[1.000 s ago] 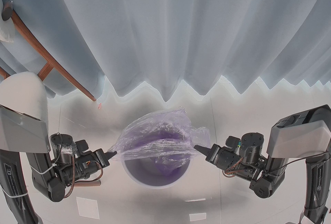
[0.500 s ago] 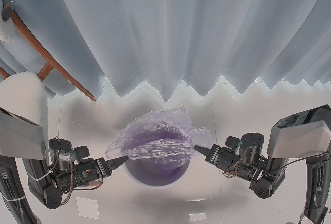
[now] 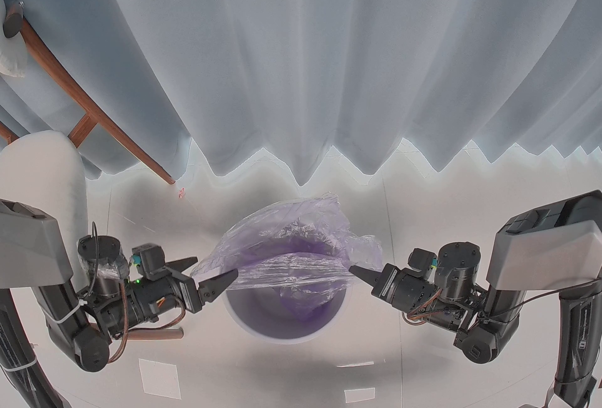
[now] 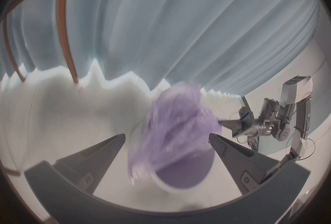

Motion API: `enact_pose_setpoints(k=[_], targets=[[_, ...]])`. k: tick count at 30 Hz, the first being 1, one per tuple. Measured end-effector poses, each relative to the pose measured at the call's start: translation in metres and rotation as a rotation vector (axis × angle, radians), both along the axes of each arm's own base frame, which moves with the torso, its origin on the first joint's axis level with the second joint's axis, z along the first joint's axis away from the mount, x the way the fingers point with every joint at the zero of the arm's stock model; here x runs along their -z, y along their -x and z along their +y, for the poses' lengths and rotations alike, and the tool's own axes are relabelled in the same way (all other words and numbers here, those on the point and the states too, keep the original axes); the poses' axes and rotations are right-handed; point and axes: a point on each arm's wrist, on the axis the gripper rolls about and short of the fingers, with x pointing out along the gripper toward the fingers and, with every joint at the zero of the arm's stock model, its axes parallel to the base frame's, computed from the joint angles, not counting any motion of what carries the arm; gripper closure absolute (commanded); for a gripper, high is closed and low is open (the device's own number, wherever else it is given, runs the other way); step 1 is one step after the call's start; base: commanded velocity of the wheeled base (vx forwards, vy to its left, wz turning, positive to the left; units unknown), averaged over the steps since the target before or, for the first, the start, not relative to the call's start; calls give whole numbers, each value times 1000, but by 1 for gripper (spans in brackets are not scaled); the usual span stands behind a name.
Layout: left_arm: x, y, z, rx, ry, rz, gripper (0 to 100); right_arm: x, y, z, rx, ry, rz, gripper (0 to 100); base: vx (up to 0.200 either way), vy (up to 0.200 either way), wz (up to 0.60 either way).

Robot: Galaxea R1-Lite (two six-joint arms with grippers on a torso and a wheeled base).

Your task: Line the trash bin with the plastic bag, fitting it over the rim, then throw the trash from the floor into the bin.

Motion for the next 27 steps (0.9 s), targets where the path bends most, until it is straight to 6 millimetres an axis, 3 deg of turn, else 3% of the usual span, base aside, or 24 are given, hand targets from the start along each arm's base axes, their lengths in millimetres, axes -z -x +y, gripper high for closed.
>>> enact_pose_setpoints(k=[8,16,21,27], targets=[[-10,-46,-4,41,-33,-78,0,-6,6,3,-18,-6,-6,100,0,0,0],[-19,-78,-8,73,-79,-90,0,-9,10,6,-30,-11,-12,100,0,0,0],[-27,-86,-12,89,-74,-127,0,-10,11,6,-33,-11,-13,100,0,0,0],[-24,-80,-15,111,-78,-119,0,-10,11,7,-34,-11,-15,100,0,0,0]])
